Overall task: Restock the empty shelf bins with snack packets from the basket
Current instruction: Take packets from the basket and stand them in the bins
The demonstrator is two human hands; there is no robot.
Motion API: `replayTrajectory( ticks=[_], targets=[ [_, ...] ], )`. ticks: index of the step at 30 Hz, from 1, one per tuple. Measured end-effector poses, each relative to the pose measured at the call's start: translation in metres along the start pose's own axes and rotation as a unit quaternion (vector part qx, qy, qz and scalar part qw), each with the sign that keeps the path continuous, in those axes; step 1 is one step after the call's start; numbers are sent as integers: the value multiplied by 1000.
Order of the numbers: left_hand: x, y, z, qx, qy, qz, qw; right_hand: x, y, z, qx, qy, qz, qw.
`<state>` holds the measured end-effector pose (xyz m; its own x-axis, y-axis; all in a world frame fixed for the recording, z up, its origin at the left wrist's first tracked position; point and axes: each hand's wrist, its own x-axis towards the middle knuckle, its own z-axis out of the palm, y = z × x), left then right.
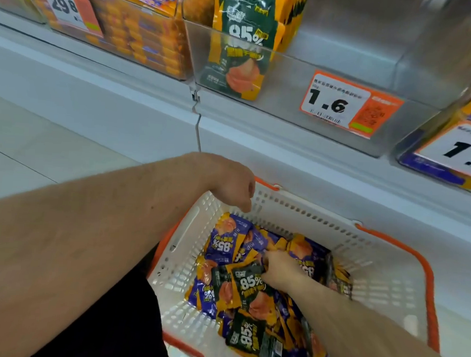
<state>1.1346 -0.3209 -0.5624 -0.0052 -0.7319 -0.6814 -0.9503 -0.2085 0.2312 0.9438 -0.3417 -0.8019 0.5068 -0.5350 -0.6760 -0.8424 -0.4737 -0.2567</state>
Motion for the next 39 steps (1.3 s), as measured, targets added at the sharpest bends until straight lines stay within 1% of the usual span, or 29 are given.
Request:
replayTrajectory(
  ticks=[4,7,9,11,12,14,16,19,23,25,27,30,32,35,37,38,39],
  targets=[
    [4,1,-1,3,0,3,1000,1,0,0,20,-1,-1,1000],
    [2,1,-3,-5,6,5,1000,-4,-3,-11,47,-37,-31,998],
    [-2,-2,-7,-16,19,7,1000,-12,-9,-27,63,-35,-51,996],
    [-6,-9,-14,-50,61,6,997,-22,-18,-51,82,20,-69,994],
    [-8,-14,-19,-80,96,4,992,-26,-23,-66,91,53,-77,991],
    [-12,-25,-27,-148,173,-3,974,-37,-35,-99,125,109,-94,982],
    [-17,-34,-32,-210,223,-12,952,-50,-46,-133,166,160,-122,965],
    [-26,-43,-36,-280,244,-20,928,-77,-62,-178,206,220,-163,940],
    [-34,-51,-38,-319,236,-11,918,-107,-80,-217,246,269,-194,911],
    [-36,-53,-40,-329,233,22,915,-116,-89,-230,260,285,-208,899],
    [-39,-55,-41,-347,239,66,904,-122,-96,-240,286,300,-219,883],
    [-45,-56,-46,-388,272,101,875,-128,-104,-251,338,310,-233,858],
    [-47,-56,-49,-421,295,116,850,-132,-109,-258,368,301,-239,847],
    [-51,-56,-53,-463,323,134,814,-138,-118,-269,352,311,-236,851],
    [-53,-55,-56,-500,351,134,780,-143,-121,-279,334,352,-232,843],
    [-54,-55,-59,-513,378,126,760,-146,-123,-285,320,388,-233,832],
    [-56,-56,-61,-520,410,110,741,-151,-126,-293,307,432,-239,814]
  ],
)
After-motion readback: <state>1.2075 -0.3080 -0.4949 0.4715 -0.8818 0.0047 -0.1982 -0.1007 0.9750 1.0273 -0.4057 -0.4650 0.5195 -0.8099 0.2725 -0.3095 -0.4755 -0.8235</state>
